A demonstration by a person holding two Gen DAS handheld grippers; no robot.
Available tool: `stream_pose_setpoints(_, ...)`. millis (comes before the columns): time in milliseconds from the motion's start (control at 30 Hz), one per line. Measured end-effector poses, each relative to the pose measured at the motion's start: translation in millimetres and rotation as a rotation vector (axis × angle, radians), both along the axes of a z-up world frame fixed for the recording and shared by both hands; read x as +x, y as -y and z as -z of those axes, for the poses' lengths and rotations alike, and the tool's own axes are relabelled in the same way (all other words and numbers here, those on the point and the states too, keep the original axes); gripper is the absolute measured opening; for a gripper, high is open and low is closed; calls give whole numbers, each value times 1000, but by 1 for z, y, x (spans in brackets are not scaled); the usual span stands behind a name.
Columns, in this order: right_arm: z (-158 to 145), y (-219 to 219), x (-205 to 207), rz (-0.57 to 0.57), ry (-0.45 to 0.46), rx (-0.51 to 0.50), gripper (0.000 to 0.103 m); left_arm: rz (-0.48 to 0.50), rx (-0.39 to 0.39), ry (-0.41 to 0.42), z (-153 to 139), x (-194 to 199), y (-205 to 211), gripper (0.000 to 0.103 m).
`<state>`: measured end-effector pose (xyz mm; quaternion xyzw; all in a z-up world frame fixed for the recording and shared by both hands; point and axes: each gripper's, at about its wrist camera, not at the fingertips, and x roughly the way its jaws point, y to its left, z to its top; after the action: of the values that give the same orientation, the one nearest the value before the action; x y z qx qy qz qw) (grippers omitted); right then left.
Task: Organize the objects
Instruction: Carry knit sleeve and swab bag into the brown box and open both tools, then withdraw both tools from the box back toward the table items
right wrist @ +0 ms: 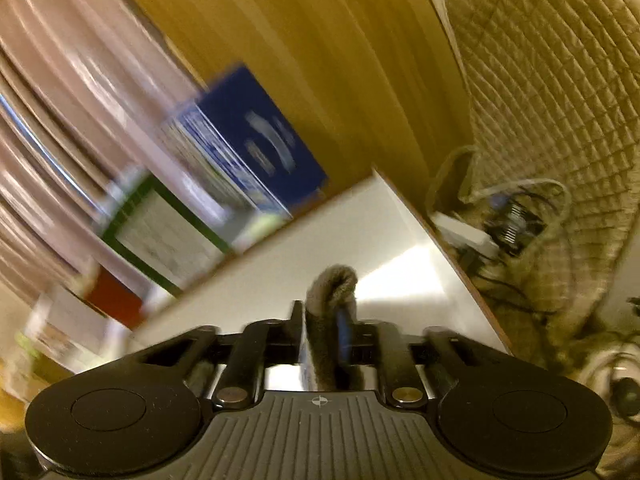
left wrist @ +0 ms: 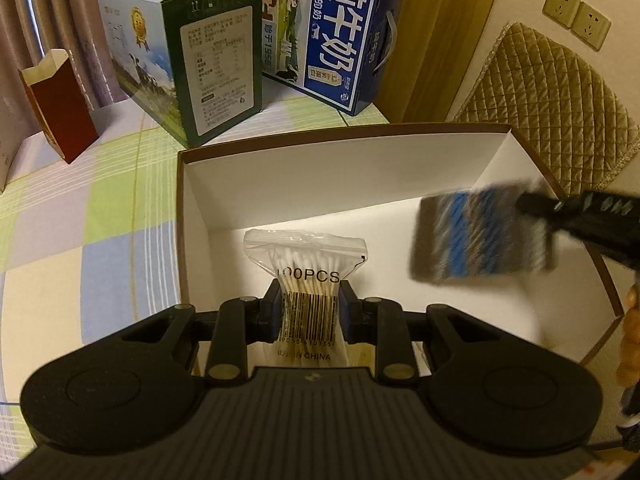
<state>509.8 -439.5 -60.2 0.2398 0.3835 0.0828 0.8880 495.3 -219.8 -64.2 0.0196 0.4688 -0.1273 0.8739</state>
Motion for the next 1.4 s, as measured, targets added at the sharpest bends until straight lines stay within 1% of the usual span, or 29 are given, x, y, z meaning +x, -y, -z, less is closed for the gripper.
stream_pose_setpoints(33, 4, -2, 1, -10, -6, -18, 51, 2, 1, -3, 1, 2, 1, 23)
stream_pose_setpoints(67, 6, -4, 0, -16, -6, -36, 60, 4, 3, -7, 3, 4, 2, 23)
stream_pose_setpoints(100, 7, -7, -1, -35, -2, -52, 61, 6, 4, -9, 4, 5, 3, 23)
stream_pose_setpoints(200, 10, -18, -3, -87, -2, -157, 62, 9, 9, -23, 9, 11, 5, 23)
stream_pose_setpoints(433, 16, -29, -4, -158, -19, -227, 65, 24, 23, -44, 20, 19, 12, 23)
stream_pose_setpoints(567, 16, -29, -3, -170, -27, -226, 67, 32, 41, -41, 25, 23, 15, 24)
stream_pose_setpoints(633, 17, -29, -4, -176, -28, -225, 68, 39, 57, -38, 27, 23, 17, 27)
stream_pose_setpoints(700, 16, -29, -5, -182, -27, -229, 70, 41, 62, -36, 28, 24, 17, 34)
stream_pose_setpoints(733, 16, -30, -5, -185, -27, -232, 70, 39, 64, -35, 28, 23, 16, 38)
stream_pose_setpoints(800, 15, -30, -7, -190, -25, -235, 72, 39, 68, -32, 27, 22, 15, 42)
stream_pose_setpoints(1000, 11, -32, -12, -207, -16, -242, 78, 47, 55, -29, 22, 15, 13, 48)
stream_pose_setpoints(1033, 10, -33, -13, -210, -12, -244, 79, 47, 56, -27, 21, 13, 13, 52)
stream_pose_setpoints(1067, 8, -33, -14, -213, -10, -245, 80, 45, 57, -24, 19, 12, 13, 54)
stream_pose_setpoints(1200, 2, -33, -21, -218, 4, -241, 86, 48, 43, -11, 11, 4, 11, 55)
stream_pose_setpoints(1267, -1, -33, -25, -220, 11, -238, 89, 46, 37, -5, 7, -1, 10, 58)
stream_pose_setpoints(1400, -8, -35, -35, -224, 24, -232, 93, 41, 21, 10, -3, -13, 6, 62)
